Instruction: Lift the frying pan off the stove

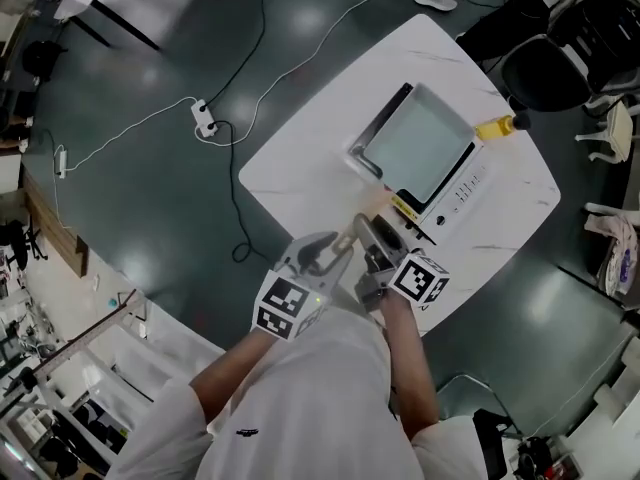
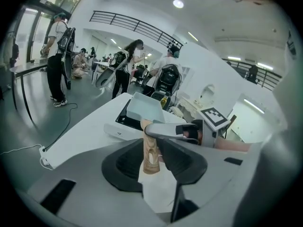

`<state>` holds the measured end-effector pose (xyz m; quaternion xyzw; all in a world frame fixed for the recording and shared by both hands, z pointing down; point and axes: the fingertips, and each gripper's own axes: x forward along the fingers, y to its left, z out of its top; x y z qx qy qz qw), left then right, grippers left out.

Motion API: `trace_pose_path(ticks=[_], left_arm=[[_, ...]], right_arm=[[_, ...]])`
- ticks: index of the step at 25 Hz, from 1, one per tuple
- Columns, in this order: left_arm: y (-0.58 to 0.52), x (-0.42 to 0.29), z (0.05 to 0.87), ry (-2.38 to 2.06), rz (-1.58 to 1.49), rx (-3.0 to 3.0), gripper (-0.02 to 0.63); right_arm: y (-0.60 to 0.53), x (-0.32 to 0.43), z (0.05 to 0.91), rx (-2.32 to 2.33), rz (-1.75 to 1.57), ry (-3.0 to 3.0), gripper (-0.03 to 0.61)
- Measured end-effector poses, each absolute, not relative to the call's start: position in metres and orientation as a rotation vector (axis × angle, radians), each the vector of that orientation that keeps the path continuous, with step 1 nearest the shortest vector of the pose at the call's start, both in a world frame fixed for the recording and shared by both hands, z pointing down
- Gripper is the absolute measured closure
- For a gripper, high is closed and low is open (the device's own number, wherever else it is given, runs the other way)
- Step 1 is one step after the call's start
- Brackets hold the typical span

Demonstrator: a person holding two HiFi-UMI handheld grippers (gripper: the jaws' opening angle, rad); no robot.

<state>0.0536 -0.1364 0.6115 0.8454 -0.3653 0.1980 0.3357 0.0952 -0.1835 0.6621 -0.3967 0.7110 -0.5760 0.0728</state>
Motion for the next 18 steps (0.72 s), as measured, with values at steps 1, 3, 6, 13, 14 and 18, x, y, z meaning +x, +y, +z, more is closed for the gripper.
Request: trace_pose_path(ticks=[1,3,6,13,14,18], left_arm=[[-0.137,0.052,0.612,-0.958,0.517,2.203,0.497],[-0.136,0.049,0.614,-0.967,0.517,2.197,0.497],[-0.136,0.045,0.616,-0.979,0.519,2.195,0.497],[-0.133,0.046,0.629,-0.963,0.515,2.169,0.494],[-0.133,0.044,0.630,-0.981,0.521,2.162,0.499],[-0.134,0.040,0.632,-1.013,0.551,2.152,0.535]], right_arm=[[-0.185,0.092,0.664,-1.169,-1.739,2.126,0.368],[-0.188,0.086,0.662,-1.088,-1.748,2.091,0.396],[-0.196,0.077,0.653,-0.977,-1.737,2.045,0.453],[-0.194,0.075,0.653,-0.998,-1.732,1.980,0.467],[-0.192,0.074,0.652,-1.001,-1.734,1.979,0.467],[-0.188,0.074,0.654,-1.003,-1.737,1.964,0.471]])
